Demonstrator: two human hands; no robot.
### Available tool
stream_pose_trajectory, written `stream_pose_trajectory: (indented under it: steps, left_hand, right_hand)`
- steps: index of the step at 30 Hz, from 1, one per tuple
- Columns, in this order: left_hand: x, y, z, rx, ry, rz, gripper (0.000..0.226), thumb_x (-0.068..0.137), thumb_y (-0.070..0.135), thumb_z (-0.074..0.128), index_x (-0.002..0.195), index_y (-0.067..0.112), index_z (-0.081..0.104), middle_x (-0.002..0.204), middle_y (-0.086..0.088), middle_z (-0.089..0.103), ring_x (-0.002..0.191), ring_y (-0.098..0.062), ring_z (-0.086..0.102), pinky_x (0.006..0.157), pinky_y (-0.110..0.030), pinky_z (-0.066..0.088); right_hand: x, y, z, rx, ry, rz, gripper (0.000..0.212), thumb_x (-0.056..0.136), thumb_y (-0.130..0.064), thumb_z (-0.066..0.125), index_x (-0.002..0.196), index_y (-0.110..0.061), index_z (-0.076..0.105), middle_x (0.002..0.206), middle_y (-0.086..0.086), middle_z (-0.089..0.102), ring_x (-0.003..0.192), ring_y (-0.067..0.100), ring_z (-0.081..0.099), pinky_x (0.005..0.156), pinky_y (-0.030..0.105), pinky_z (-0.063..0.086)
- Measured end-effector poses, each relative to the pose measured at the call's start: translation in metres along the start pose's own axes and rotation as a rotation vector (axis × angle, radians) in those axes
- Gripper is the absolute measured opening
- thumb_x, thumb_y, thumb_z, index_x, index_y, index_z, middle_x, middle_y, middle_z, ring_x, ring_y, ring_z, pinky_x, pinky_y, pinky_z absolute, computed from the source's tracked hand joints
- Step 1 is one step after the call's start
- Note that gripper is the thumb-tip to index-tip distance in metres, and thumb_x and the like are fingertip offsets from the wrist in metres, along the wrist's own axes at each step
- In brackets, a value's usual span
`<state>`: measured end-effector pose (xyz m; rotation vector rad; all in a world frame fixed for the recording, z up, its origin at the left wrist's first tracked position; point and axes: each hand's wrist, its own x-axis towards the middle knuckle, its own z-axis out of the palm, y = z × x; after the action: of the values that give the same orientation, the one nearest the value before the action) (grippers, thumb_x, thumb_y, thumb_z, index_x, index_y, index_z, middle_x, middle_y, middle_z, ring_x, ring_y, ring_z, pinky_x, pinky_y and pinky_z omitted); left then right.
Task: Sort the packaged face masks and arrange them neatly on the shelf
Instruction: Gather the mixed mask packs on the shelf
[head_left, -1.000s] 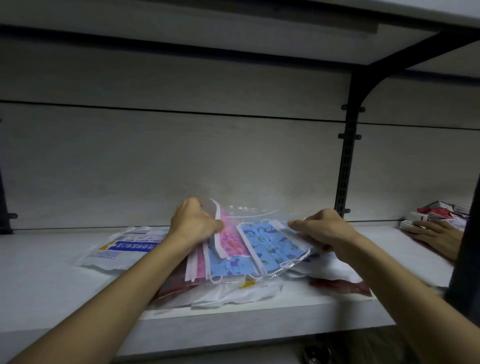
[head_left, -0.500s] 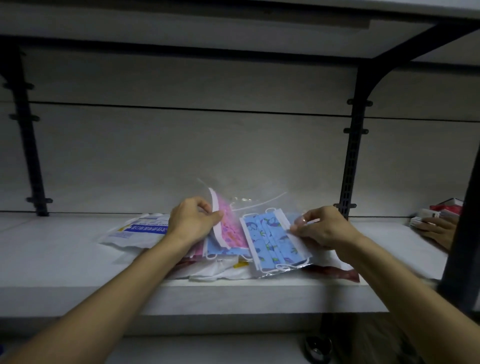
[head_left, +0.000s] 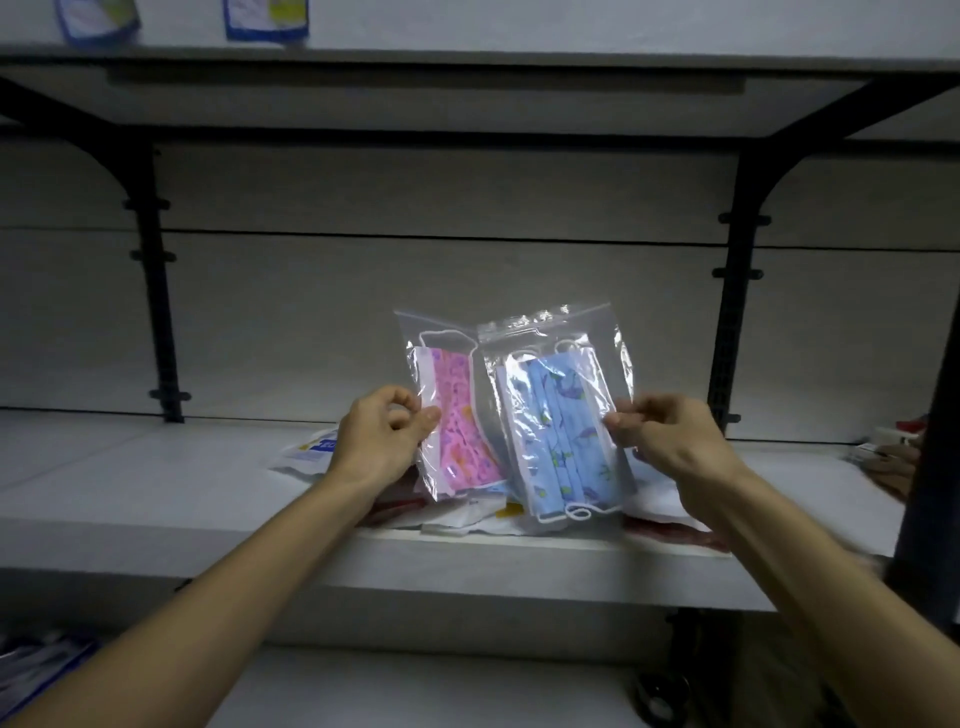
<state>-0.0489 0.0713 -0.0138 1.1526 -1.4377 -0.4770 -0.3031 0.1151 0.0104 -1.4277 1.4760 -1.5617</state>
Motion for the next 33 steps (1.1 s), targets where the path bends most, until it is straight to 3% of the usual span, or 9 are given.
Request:
stream_pose_trajectory:
  steps: [4,8,10,13,19,22,25,29,33]
  left_hand:
    - [-0.005,-0.001,-0.024,-0.026,-0.023,0.003,0.02,0.09,0.014,0.064,0.076,0.009,0.05,0.042,0.008,0.05,0.047,-0.011,0.046,0.055,-0.025,0.041]
    - [-0.014,-0.009,-0.059,-0.012,-0.016,0.0,0.019,0.09,0.013,0.064,0.079,0.01,0.048,0.043,0.009,0.051,0.043,-0.007,0.047,0.049,-0.019,0.041]
    - [-0.018,-0.017,-0.082,-0.014,0.022,0.001,0.019,0.088,0.013,0.066,0.081,0.012,0.049,0.05,0.005,0.054,0.053,-0.016,0.049,0.061,-0.025,0.044]
    - [-0.026,-0.03,-0.123,0.031,0.046,0.013,0.018,0.087,0.012,0.068,0.082,0.013,0.051,0.04,0.012,0.047,0.054,-0.015,0.05,0.07,-0.03,0.046]
    - [-0.044,-0.058,-0.214,0.117,0.069,0.017,0.016,0.087,0.014,0.069,0.083,0.013,0.053,0.039,0.012,0.048,0.045,0.003,0.048,0.071,-0.03,0.049]
    - [-0.056,-0.072,-0.262,0.138,0.107,0.016,0.016,0.085,0.014,0.07,0.081,0.013,0.055,0.042,0.01,0.05,0.047,0.001,0.048,0.063,-0.024,0.044]
    - [-0.068,-0.083,-0.313,0.15,0.12,0.003,0.016,0.083,0.015,0.072,0.082,0.011,0.057,0.052,0.002,0.06,0.06,-0.013,0.059,0.068,-0.03,0.048]
    - [-0.084,-0.098,-0.381,0.179,0.15,0.031,0.016,0.083,0.013,0.072,0.079,0.012,0.056,0.052,0.005,0.06,0.059,-0.012,0.057,0.062,-0.024,0.045]
    - [-0.099,-0.119,-0.446,0.201,0.217,0.044,0.016,0.082,0.009,0.072,0.079,0.008,0.056,0.052,0.003,0.054,0.051,-0.004,0.048,0.055,-0.012,0.041]
  right_hand:
    - [-0.009,-0.01,0.017,0.016,-0.03,0.008,0.012,0.09,-0.003,0.064,0.101,0.0,0.067,0.076,0.002,0.063,0.062,0.008,0.054,0.047,0.008,0.044]
    - [-0.02,-0.022,0.041,0.013,-0.09,0.023,0.011,0.091,-0.004,0.062,0.1,0.001,0.066,0.082,0.005,0.065,0.068,0.01,0.057,0.058,0.019,0.044]
    - [-0.027,-0.026,0.057,0.006,-0.121,0.013,0.012,0.091,-0.004,0.062,0.1,0.003,0.066,0.086,0.009,0.066,0.07,0.013,0.058,0.069,0.026,0.047]
    - [-0.039,-0.032,0.089,0.004,-0.157,-0.003,0.011,0.089,-0.004,0.064,0.098,0.003,0.067,0.084,0.009,0.067,0.07,0.014,0.059,0.076,0.032,0.047]
    - [-0.079,-0.055,0.17,0.025,-0.245,-0.022,0.004,0.087,-0.003,0.066,0.088,-0.005,0.068,0.075,0.004,0.065,0.066,0.015,0.057,0.066,0.03,0.043]
    - [-0.104,-0.068,0.212,0.061,-0.312,-0.015,0.008,0.088,-0.005,0.066,0.081,-0.011,0.066,0.069,0.001,0.064,0.057,0.014,0.055,0.053,0.023,0.042]
    - [-0.132,-0.083,0.25,0.07,-0.36,-0.042,0.009,0.088,-0.005,0.067,0.082,-0.011,0.065,0.065,-0.001,0.063,0.045,0.002,0.054,0.043,0.012,0.038]
    - [-0.165,-0.1,0.305,0.083,-0.437,-0.08,0.007,0.083,-0.005,0.069,0.082,-0.011,0.067,0.071,0.003,0.066,0.061,0.01,0.059,0.069,0.028,0.043]
    - [-0.193,-0.111,0.366,0.118,-0.481,-0.091,0.005,0.083,-0.004,0.069,0.084,-0.009,0.067,0.075,0.007,0.066,0.067,0.015,0.059,0.071,0.031,0.044]
